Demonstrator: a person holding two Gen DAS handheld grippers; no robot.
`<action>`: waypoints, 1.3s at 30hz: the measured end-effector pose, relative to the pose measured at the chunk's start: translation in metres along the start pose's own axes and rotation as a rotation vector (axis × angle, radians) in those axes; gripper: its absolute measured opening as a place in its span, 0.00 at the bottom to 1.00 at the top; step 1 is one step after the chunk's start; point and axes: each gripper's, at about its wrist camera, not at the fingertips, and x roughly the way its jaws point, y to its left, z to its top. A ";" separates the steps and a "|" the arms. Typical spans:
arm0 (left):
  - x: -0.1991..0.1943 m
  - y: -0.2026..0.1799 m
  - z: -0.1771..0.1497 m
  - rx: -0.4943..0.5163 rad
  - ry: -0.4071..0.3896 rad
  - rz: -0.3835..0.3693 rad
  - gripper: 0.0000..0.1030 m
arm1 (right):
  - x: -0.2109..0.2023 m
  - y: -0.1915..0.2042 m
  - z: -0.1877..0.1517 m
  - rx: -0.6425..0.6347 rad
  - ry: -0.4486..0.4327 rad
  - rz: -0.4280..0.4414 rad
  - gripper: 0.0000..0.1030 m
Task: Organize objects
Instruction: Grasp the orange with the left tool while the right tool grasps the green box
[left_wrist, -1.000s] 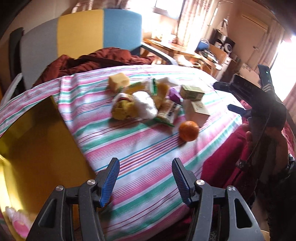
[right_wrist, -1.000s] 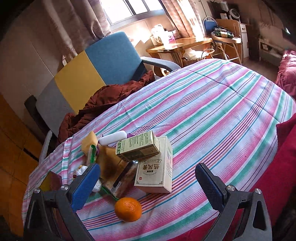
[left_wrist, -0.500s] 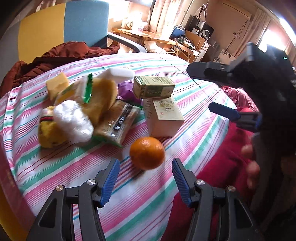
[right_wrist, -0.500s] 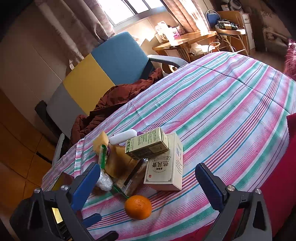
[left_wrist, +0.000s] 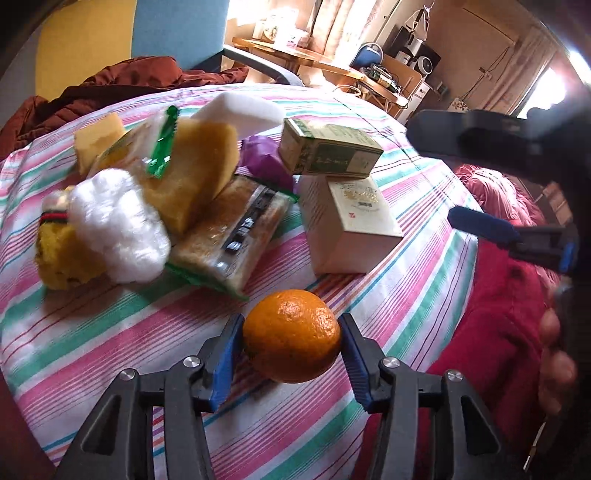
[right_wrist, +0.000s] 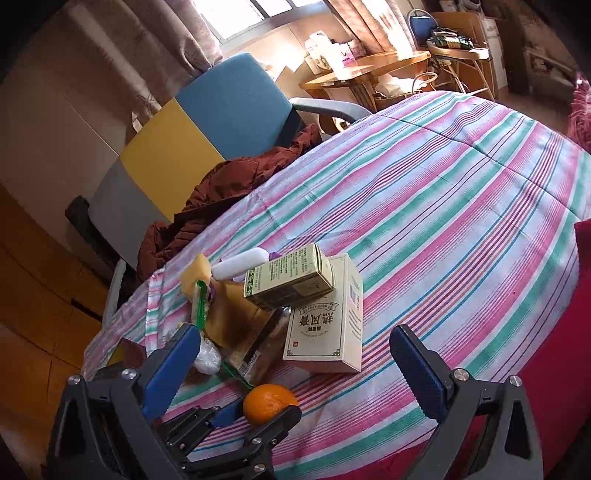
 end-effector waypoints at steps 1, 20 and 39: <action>-0.003 0.003 -0.003 -0.011 -0.003 -0.003 0.50 | 0.003 0.004 0.001 -0.020 0.022 -0.024 1.00; -0.030 0.030 -0.039 -0.059 -0.051 0.012 0.49 | 0.080 0.037 0.033 -0.260 0.073 -0.275 0.71; -0.121 0.052 -0.064 -0.122 -0.174 0.095 0.49 | 0.044 0.045 0.031 -0.213 -0.028 -0.118 0.71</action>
